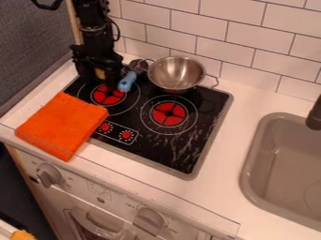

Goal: Moved the corn to the bottom of right burner

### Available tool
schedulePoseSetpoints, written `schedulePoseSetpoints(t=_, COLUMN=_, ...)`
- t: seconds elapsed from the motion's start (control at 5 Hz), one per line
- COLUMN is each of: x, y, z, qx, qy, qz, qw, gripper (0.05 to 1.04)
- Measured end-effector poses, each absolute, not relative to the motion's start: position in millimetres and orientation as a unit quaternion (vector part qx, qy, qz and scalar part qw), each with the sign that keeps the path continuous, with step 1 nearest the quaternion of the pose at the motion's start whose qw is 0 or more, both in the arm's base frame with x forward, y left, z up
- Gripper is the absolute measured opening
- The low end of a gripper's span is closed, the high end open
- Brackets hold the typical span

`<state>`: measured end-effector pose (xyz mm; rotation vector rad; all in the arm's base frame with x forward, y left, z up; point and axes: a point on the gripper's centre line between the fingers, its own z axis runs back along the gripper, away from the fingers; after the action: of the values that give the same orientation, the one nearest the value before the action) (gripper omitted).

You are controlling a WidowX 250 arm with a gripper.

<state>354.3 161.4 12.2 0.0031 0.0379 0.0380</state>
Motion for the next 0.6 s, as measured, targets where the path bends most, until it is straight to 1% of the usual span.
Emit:
schedulePoseSetpoints(t=0.4, x=367.5, y=161.3, z=28.1, qx=-0.014, qy=0.000, qz=0.014, qw=1.000, gripper=1.001)
schedulePoseSetpoints(t=0.6, x=377.1, y=167.3, z=39.7, qx=-0.002, qy=-0.016, qz=0.016, qw=1.000, gripper=1.001)
